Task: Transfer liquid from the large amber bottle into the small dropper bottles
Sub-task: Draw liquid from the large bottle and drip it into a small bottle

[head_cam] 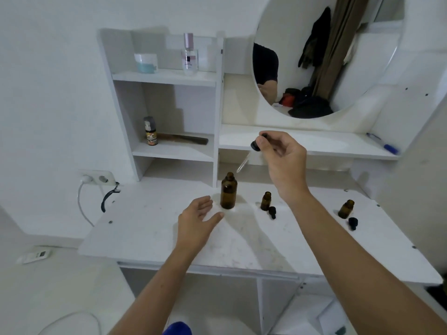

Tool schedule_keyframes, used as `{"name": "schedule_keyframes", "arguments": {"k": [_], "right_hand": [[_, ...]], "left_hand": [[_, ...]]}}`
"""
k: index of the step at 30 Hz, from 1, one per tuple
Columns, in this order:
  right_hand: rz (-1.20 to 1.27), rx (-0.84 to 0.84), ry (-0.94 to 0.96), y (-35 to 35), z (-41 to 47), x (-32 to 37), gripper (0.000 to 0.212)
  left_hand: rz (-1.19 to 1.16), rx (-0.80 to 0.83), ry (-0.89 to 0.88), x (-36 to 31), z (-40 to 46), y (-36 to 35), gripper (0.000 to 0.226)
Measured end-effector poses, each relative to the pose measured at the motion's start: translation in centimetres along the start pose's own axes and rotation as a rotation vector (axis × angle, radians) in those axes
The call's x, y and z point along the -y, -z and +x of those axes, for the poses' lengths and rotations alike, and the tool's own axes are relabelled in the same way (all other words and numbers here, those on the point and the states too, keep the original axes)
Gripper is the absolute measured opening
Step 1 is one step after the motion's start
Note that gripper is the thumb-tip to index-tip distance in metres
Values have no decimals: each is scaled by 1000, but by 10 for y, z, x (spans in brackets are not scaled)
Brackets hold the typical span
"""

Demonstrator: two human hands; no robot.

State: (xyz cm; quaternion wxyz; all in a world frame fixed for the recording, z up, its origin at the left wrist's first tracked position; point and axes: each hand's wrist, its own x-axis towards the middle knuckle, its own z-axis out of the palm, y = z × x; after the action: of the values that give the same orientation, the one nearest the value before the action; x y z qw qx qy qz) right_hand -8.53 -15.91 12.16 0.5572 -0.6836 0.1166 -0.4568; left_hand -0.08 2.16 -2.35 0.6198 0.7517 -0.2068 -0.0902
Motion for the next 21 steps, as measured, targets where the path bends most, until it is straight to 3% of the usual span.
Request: {"name": "schedule_keyframes", "arguments": {"k": [9,15,21], "right_hand": [[-71,83,31,-25,4,-27,13],[-126,199,-24,-30,6,-45,12],[-237,268,-127,-33,0,-66,16]], "left_hand": [[8,76,1,-3,37,-14,83],[-19,74,-22,-4,53,-27,54],[-4,70,-30,-2,55,-26,52]]}}
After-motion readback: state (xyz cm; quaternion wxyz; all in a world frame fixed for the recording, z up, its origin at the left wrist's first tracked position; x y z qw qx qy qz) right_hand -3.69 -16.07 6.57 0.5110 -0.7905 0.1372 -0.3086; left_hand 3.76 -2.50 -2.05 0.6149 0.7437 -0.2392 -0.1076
